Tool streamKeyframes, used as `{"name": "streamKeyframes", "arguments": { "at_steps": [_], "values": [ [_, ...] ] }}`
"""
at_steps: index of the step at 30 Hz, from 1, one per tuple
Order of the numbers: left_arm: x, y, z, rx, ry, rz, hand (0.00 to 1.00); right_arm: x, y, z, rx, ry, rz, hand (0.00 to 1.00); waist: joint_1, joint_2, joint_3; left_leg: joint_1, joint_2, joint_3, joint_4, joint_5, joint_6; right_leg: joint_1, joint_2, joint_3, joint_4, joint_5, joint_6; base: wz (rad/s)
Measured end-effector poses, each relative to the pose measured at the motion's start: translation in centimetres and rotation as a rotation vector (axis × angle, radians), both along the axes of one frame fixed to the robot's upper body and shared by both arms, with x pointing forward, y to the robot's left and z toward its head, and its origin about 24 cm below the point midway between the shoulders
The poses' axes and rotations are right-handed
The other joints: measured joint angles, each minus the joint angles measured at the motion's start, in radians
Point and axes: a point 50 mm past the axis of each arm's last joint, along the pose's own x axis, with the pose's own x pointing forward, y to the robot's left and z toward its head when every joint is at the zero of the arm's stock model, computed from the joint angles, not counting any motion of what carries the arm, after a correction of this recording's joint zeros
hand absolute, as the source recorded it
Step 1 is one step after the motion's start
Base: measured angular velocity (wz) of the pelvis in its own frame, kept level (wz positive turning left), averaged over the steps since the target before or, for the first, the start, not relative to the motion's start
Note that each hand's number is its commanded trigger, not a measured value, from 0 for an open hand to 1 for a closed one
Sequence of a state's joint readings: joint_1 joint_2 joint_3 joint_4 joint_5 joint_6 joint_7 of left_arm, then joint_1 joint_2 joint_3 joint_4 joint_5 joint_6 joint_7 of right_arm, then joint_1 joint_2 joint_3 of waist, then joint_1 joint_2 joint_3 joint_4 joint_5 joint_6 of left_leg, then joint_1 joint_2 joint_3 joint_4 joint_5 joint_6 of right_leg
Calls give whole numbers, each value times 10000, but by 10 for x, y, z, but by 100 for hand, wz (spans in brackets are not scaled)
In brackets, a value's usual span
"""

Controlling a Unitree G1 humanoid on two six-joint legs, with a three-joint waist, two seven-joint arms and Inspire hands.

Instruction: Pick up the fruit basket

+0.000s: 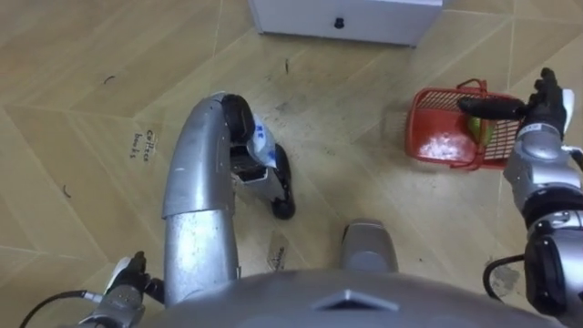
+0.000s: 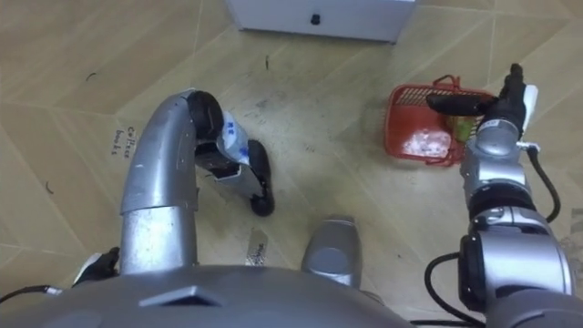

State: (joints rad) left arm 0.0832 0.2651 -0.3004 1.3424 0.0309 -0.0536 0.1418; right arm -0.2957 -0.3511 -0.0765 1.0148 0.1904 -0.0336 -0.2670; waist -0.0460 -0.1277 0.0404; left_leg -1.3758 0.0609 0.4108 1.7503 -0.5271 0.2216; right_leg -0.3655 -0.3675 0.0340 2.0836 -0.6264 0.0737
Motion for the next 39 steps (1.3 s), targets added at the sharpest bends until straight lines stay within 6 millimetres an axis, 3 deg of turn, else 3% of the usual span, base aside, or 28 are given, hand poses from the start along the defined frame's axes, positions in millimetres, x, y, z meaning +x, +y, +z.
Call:
{"name": "streamKeyframes", "arguments": {
  "at_steps": [9, 12, 18, 31, 32, 33, 34, 39],
  "values": [
    [3, -4, -1, -248, -9, -253, 0, 0, 0, -2, 155, 137, 272, 0, 46, 277, -9, -79, 32, 16, -247, 246, -264, -306, -14, 6, 142, -30, 51, 0],
    [4, -6, -2, -465, 126, -497, 0, 4, 1, -2, 221, 294, 406, 0, 127, 339, 17, -168, 153, 18, -302, 351, -332, -557, 48, 136, 266, -52, 84, -5],
    [7, -13, -3, -1030, 136, -581, 0, 1, -3, -5, 256, 744, 658, 0, 292, 588, 38, -319, 154, 35, -378, 433, -400, -783, 39, 198, 334, -69, 105, -1],
    [7, -16, -4, -1608, 220, -267, 0, -13, -15, -13, 1061, 1398, 314, 0, 808, 670, 53, -375, 130, 154, -452, 483, -391, -1042, -128, 447, 437, -127, 85, -2],
    [6, -16, -4, -1625, 242, -302, 0, -15, -17, -14, 1089, 1443, 273, 4, 816, 674, 51, -374, 129, 162, -457, 487, -384, -1047, -136, 445, 437, -126, 86, 3],
    [6, -17, -4, -1646, 313, -399, 0, -17, -18, -15, 1174, 1506, 159, 73, 831, 689, 48, -375, 122, 168, -460, 488, -384, -1048, -142, 442, 440, -123, 93, 0],
    [5, -17, -4, -1710, 389, -465, 0, -19, -20, -16, 1290, 1569, 89, 100, 832, 699, 49, -375, 125, 168, -462, 489, -385, -1051, -142, 442, 445, -122, 96, 0],
    [5, -19, -5, -1948, 545, -640, 0, -23, -22, -17, 1463, 1677, 46, 100, 821, 709, 51, -374, 131, 187, -472, 491, -388, -1073, -156, 450, 458, -121, 98, 0]
  ]
}}
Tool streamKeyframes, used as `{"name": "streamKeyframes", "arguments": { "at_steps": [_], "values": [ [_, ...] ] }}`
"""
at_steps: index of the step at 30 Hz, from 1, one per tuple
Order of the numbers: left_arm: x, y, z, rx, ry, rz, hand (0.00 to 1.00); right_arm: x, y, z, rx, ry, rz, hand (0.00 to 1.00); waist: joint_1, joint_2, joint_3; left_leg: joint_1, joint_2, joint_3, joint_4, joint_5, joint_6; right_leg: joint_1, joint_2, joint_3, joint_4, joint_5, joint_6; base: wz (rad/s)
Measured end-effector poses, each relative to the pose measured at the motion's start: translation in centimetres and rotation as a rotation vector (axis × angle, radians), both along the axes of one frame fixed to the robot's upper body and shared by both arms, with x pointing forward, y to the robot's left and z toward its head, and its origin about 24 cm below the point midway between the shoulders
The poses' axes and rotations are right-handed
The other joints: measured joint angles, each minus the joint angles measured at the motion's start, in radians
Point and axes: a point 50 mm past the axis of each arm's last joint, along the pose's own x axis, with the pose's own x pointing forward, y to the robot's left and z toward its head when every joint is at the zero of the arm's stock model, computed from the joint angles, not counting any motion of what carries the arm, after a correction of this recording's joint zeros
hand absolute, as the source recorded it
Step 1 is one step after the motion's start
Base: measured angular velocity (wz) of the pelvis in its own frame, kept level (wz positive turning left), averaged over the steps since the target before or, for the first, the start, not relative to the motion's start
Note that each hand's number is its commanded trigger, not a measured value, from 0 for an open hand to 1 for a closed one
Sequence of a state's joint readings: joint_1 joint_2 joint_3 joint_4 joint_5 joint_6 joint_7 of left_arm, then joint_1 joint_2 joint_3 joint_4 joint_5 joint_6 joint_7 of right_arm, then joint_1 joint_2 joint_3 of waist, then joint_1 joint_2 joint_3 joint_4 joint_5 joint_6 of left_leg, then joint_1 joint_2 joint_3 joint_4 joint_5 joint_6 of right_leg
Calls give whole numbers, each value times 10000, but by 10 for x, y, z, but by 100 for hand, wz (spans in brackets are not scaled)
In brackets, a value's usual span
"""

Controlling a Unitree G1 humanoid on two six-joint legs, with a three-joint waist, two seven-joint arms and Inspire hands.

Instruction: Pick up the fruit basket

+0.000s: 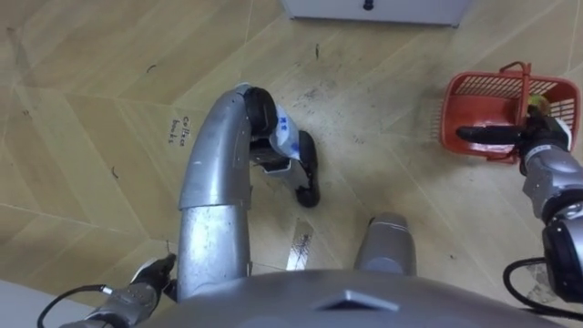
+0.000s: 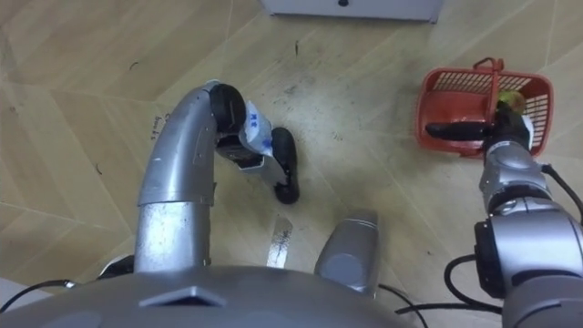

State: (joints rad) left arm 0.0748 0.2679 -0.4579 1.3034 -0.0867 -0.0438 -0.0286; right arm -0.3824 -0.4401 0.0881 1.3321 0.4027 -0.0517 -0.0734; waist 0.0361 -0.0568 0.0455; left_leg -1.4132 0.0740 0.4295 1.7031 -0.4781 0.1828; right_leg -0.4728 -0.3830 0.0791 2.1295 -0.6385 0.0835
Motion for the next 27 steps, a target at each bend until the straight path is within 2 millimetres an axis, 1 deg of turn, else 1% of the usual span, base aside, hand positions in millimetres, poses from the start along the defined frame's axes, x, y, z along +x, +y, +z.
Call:
{"name": "streamKeyframes", "arguments": {
  "at_steps": [12, 19, 21, 27],
  "values": [
    [0, -1, 0, -69, 65, -161, 0, 1, 1, 0, 412, -252, -252, 100, 31, 56, 6, 0, 1, 4, -5, 4, -3, -19, -2, 18, 9, 0, 1, 0],
    [0, -1, 0, -98, 23, 40, 0, 2, 2, 0, 513, -277, -176, 100, 44, 33, 19, 0, 4, 6, -20, 12, -17, -32, 0, 19, 10, -1, 1, 0],
    [0, -1, 0, -100, 21, 42, 0, 2, 2, 0, 528, -289, -180, 100, 56, 8, 34, -1, 4, 6, -19, 12, -17, -33, 0, 18, 13, 0, 1, 0],
    [1, -2, 0, -123, -18, 22, 0, 1, 2, 0, 565, -266, -158, 100, 216, 49, 10, 0, 7, 3, -17, 18, -13, -31, 1, 21, 23, 0, 1, 0]
  ]
}}
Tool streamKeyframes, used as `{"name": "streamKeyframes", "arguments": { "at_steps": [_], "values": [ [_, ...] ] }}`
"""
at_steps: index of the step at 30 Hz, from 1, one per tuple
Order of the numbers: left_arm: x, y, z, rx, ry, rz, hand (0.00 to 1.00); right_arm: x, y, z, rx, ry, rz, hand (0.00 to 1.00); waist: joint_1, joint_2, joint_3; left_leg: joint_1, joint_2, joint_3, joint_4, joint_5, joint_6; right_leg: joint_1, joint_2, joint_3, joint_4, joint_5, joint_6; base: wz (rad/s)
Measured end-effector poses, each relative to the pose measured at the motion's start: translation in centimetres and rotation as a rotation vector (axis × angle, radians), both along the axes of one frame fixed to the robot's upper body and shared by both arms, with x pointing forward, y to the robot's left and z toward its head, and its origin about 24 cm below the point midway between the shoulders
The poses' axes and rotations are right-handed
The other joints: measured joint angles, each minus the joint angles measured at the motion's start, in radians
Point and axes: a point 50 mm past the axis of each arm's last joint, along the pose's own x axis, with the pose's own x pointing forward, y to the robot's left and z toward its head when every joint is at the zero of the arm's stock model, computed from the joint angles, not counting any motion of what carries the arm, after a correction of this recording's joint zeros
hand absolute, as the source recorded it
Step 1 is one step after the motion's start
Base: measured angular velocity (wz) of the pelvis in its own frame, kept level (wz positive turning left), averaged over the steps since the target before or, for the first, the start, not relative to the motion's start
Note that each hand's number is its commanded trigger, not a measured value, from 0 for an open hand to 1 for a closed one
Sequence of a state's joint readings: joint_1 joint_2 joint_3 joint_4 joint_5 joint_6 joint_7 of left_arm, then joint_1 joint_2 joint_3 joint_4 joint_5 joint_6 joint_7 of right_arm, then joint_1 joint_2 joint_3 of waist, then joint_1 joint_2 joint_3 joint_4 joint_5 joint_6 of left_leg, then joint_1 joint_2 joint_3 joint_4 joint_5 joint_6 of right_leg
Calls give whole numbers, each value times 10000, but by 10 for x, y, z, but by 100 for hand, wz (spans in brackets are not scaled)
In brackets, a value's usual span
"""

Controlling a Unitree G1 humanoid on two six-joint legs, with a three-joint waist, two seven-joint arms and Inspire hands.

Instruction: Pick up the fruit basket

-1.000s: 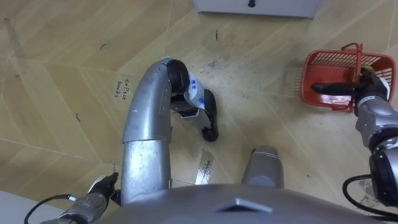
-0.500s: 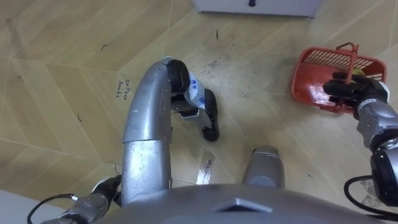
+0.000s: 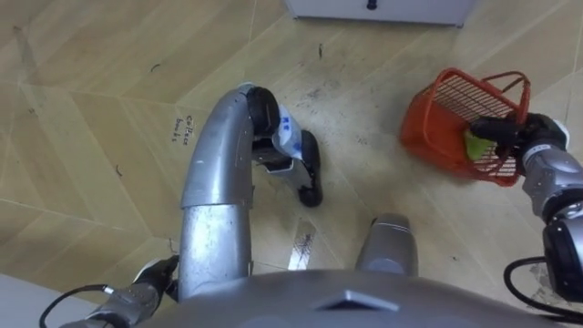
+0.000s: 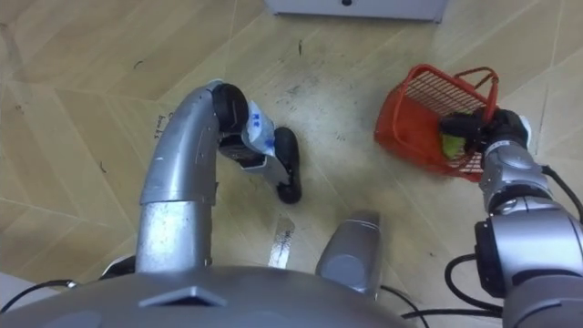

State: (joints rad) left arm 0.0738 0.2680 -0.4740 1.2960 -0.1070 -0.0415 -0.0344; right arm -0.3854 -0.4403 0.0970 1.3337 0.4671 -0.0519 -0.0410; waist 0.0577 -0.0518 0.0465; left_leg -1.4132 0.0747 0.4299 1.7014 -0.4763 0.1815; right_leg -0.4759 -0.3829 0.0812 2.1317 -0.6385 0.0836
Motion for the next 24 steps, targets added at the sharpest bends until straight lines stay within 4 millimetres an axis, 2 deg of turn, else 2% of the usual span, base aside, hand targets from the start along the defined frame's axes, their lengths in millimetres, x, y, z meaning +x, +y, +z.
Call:
{"name": "streamKeyframes", "arguments": {
  "at_steps": [6, 14, 17, 21, 24],
  "values": [
    [8, -3, 0, -107, -252, -56, 0, -1, -1, 0, -11, 31, -2, 100, 20, 6, -4, 0, -53, -1, -2, 22, 7, 36, 44, -35, 7, 0, 0, 0],
    [20, -7, 1, -189, -510, -91, 0, -3, -1, -1, -10, 91, 99, 100, 7, -126, 74, 36, -184, -87, 45, 67, 33, 255, 57, -154, 8, -18, -40, 2],
    [23, -6, 1, -150, -538, -37, 0, 0, 0, 0, -12, -39, 163, 100, 25, -193, 112, 20, -205, -269, 159, 64, 31, 356, 199, -163, 8, -18, -42, -6],
    [32, -4, 3, -84, -721, 110, 0, 6, 2, 4, -129, -288, 173, 100, 10, -306, 167, 22, -361, -583, 309, 63, 27, 636, 357, -273, -10, -15, -56, -4],
    [44, -2, 5, -55, -1085, 393, 0, 14, 7, 7, -138, -510, 366, 100, -20, -485, 165, 116, -386, -638, 344, 63, 29, 818, 359, -268, -31, -12, -70, 3]
  ]
}}
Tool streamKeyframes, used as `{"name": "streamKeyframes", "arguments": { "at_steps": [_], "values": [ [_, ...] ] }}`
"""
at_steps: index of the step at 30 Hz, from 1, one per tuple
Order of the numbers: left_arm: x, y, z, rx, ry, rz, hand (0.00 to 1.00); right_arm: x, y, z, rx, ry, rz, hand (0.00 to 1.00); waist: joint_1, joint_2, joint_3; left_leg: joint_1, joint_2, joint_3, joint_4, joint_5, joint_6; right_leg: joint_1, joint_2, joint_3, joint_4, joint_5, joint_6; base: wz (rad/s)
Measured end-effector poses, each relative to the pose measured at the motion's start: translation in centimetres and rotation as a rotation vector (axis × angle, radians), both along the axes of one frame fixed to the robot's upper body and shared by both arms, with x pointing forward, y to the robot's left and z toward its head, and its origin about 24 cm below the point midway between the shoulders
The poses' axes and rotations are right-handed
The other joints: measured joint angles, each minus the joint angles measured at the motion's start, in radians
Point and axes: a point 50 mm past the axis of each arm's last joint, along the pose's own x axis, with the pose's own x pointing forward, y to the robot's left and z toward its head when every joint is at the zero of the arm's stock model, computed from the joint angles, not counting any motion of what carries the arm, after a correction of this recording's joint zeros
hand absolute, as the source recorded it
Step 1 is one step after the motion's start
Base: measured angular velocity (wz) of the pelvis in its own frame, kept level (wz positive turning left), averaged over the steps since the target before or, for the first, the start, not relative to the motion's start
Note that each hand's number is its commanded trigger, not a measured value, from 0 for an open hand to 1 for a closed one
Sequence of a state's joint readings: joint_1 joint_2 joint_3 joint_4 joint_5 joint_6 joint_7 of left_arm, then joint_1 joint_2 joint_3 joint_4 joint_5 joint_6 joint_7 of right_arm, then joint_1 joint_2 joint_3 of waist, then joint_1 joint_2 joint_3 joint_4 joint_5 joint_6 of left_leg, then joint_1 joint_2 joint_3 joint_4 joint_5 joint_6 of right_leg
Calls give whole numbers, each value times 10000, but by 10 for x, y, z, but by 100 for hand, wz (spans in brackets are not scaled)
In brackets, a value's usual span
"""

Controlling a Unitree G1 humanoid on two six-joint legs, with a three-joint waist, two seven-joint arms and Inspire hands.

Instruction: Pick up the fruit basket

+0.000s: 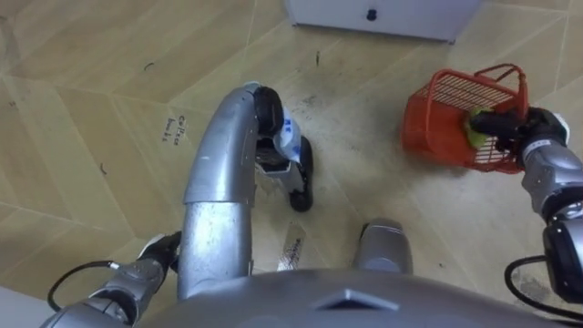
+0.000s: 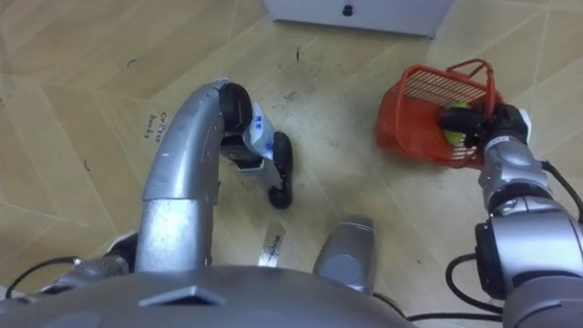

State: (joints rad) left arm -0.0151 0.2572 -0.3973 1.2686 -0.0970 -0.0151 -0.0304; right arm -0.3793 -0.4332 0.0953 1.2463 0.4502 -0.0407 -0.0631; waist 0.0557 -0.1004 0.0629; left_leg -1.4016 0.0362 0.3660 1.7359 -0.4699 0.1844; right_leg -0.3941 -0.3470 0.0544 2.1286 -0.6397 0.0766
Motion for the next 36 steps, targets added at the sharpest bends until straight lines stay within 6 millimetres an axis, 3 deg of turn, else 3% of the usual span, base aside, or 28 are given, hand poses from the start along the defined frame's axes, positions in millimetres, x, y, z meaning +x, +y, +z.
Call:
{"name": "streamKeyframes", "arguments": {
  "at_steps": [3, 6, 8, 11, 14, 16, 17, 18, 20, 21, 22, 23, 24, 26, 27, 28, 29, 30, 31, 32, 33, 34, 36],
  "values": [
    [7, 1, 2, 21, -226, 36, 0, 12, 4, 9, -85, -582, 201, 100, -124, -211, 45, 79, -143, -66, 16, -5, -1, 204, 9, -52, -68, 10, -34, 6],
    [16, 1, 4, 45, -452, 115, 0, 27, 11, 22, -129, -1258, 586, 100, -350, -298, 68, 173, -449, -276, 89, -44, -50, 550, 37, -178, -201, 30, -71, 3],
    [24, 5, 7, 124, -699, 374, 0, 34, 13, 28, -226, -1487, 809, 100, -354, -363, 64, 179, -526, -449, 173, -86, -125, 650, 109, -144, -248, 29, -71, -10],
    [38, 16, 14, 508, -1167, 734, 0, 45, 18, 38, -316, -1877, 1113, 100, -381, -480, 45, 204, -695, -790, 333, -134, -208, 886, 283, -166, -375, 15, -59, -10],
    [51, 22, 20, 729, -1508, 801, 0, 55, 24, 49, -559, -2307, 1595, 100, -379, -611, 10, 417, -682, -962, 371, -221, -237, 1274, 756, 4, -839, -280, -69, -11],
    [57, 17, 21, 726, -1730, 683, 0, 62, 30, 57, -479, -2580, 1830, 100, -368, -638, -29, 869, -633, -1028, -261, -214, -222, 1436, 1263, 317, -1848, -430, -75, -16],
    [55, 16, 20, 706, -1694, 727, 0, 63, 31, 58, -455, -2595, 1877, 100, -359, -597, -51, 1075, -623, -1067, -535, -202, -210, 1503, 1337, 335, -2285, -430, -76, -28],
    [49, 12, 17, 681, -1499, 797, 0, 66, 34, 62, -416, -2635, 1990, 100, -350, -458, -134, 1552, -583, -1211, -1249, -162, -211, 1699, 1436, 268, -3538, -425, -84, -43],
    [37, 11, 13, 766, -1110, 973, 0, 71, 40, 69, -355, -2874, 2230, 100, -304, -400, -198, 2600, -574, -1264, -2659, -33, -298, 2291, 1388, 97, -5909, -270, -93, -51],
    [28, 13, 11, 848, -964, 1238, 0, 75, 43, 76, -344, -3194, 2342, 100, -314, -395, -221, 3389, -676, -1259, -3725, 105, -304, 2794, 1379, 79, -7570, 241, -67, -39],
    [23, 16, 11, 950, -862, 1551, 0, 76, 44, 82, -341, -3503, 2354, 100, -338, -390, -256, 4194, -747, -1244, -4748, 270, -257, 3268, 1361, -1, -8946, 1139, -36, -34],
    [21, 19, 11, 1074, -925, 1797, 0, 77, 44, 88, -353, -3837, 2326, 100, -320, -396, -295, 4951, -884, -1248, -5730, 444, -234, 3595, 1315, -73, -9991, 2288, -86, -20],
    [22, 20, 12, 1142, -995, 1891, 0, 77, 45, 91, -387, -3996, 2357, 100, -299, -395, -320, 5306, -940, -1247, -6169, 522, -226, 3705, 1281, -105, -10366, 2908, -18, -17],
    [23, 23, 14, 1376, -1130, 2016, 0, 75, 48, 96, -628, -4229, 2713, 100, -206, -400, -380, 6705, -1151, -1252, -7648, 739, -195, 3900, 1220, -253, -11095, 5102, 85, -18],
    [25, 23, 15, 1410, -1218, 2022, 0, 75, 49, 96, -638, -4234, 2765, 100, -176, -407, -384, 7048, -1213, -1249, -7945, 768, -186, 3886, 1229, -353, -11100, 5550, 138, -16],
    [26, 22, 15, 1369, -1319, 2029, 0, 73, 50, 95, -750, -4187, 2874, 100, -204, -377, -440, 7701, -1325, -1255, -8493, 804, -167, 3783, 1222, -466, -10969, 6611, 179, -9],
    [26, 21, 15, 1346, -1323, 2033, 0, 72, 49, 94, -793, -4177, 2925, 100, -210, -352, -508, 8001, -1363, -1257, -8773, 825, -153, 3702, 1216, -493, -10895, 6920, 200, -22],
    [26, 21, 15, 1345, -1296, 2060, 0, 72, 52, 95, -925, -4189, 3121, 100, -206, -305, -537, 8591, -1376, -1254, -9295, 887, -184, 3331, 1222, -581, -10457, 6822, 236, -29],
    [24, 23, 15, 1383, -1248, 2156, 0, 71, 56, 92, -835, -4142, 3282, 100, -227, -304, -538, 9228, -1378, -1255, -9885, 1015, -233, 2802, 1255, -675, -9737, 6026, 88, -32],
    [23, 22, 15, 1402, -1195, 2163, 0, 69, 56, 90, -830, -4040, 3335, 100, -226, -299, -536, 9592, -1375, -1261, -10209, 1084, -259, 2564, 1284, -777, -9454, 5532, -5, -29],
    [19, 21, 13, 1420, -1113, 2144, 0, 65, 55, 85, -870, -3812, 3396, 100, -216, -280, -546, 10276, -1360, -1298, -10863, 1247, -361, 2063, 1317, -986, -9290, 4725, -8, -27],
    [13, 20, 12, 1399, -1034, 2139, 0, 63, 55, 84, -912, -3793, 3468, 100, -207, -212, -565, 10845, -1247, -1305, -11461, 1413, -471, 1597, 1424, -1103, -9509, 4075, -7, -30],
    [6, 20, 11, 1393, -921, 2183, 0, 64, 59, 88, -935, -3948, 3621, 100, -246, -64, -560, 11464, -923, -1335, -12063, 1552, -694, 1016, 1684, -1201, -10681, 3319, -9, -26]
  ]
}}
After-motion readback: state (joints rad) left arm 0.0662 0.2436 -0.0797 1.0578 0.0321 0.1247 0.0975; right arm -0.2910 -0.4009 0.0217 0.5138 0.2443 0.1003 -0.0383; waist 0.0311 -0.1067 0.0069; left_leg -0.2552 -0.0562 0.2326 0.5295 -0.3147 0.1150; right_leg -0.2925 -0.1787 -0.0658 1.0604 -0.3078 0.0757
